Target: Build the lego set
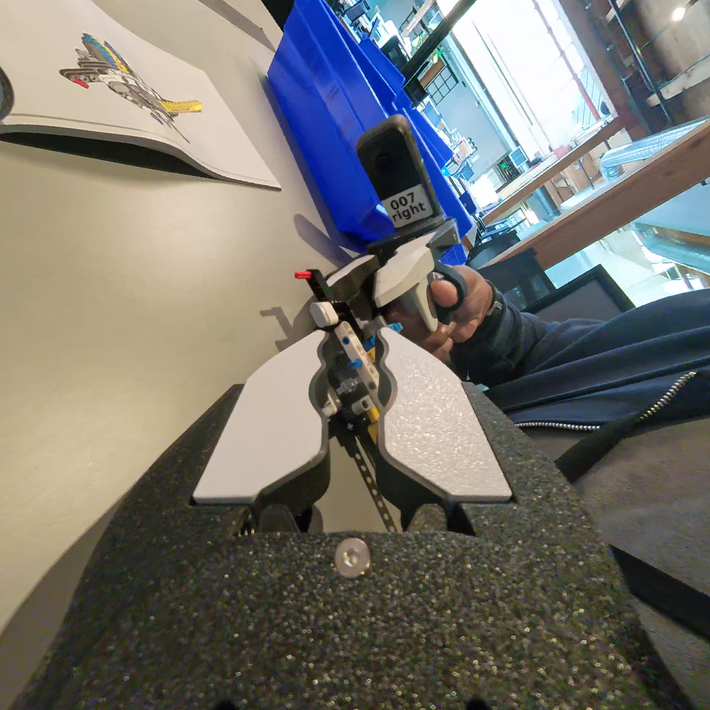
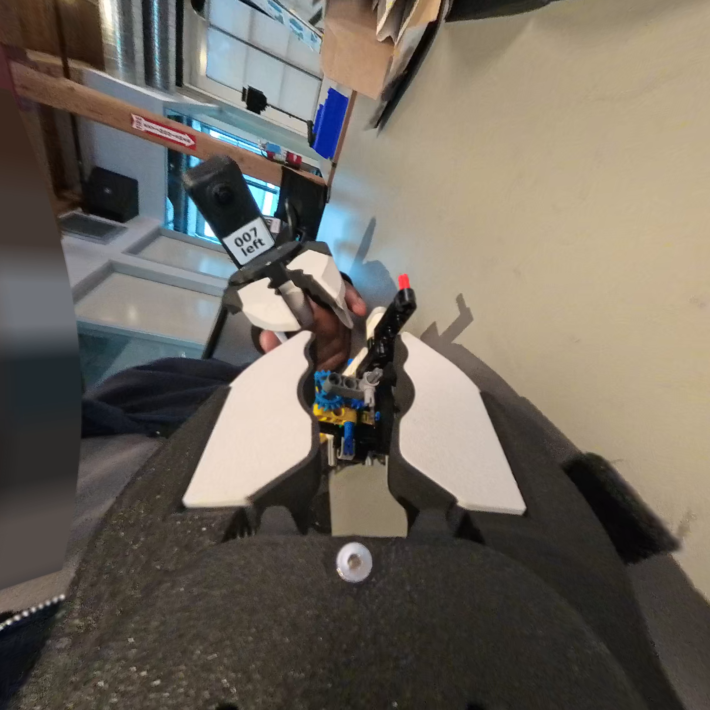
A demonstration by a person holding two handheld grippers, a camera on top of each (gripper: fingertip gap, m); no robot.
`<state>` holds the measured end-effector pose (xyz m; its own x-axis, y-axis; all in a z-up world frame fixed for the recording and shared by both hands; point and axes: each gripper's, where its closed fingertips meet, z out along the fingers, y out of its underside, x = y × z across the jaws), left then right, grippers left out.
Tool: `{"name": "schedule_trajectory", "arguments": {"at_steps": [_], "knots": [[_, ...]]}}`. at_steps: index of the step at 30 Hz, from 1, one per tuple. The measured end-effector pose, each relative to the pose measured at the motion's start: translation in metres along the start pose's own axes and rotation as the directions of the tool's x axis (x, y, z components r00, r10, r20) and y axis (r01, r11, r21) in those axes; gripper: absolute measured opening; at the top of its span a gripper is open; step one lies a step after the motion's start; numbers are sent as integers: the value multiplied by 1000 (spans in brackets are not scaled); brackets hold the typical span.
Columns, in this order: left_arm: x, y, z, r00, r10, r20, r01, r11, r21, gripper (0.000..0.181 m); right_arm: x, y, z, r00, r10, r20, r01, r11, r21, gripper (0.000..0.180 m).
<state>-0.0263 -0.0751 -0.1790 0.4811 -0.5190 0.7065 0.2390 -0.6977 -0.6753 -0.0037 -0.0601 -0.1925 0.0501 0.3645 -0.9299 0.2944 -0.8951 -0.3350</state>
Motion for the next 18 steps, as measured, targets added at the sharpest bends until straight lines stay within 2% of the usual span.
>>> {"name": "schedule_trajectory", "arguments": {"at_steps": [5,12,18], "knots": [[0,-1,-6,1000,21,-5,-21,1000,8,23,6,-2,-12,969,-213,-125,209,977,-46,42],[-3,4,-8,997,66,27,-65,997,-31,23,8,12,-25,896,-382,-225,353,922,-158,41],[-1,11,-11,992,124,39,-121,991,-64,23,-8,40,-34,817,-496,-295,457,868,-194,41]]}}
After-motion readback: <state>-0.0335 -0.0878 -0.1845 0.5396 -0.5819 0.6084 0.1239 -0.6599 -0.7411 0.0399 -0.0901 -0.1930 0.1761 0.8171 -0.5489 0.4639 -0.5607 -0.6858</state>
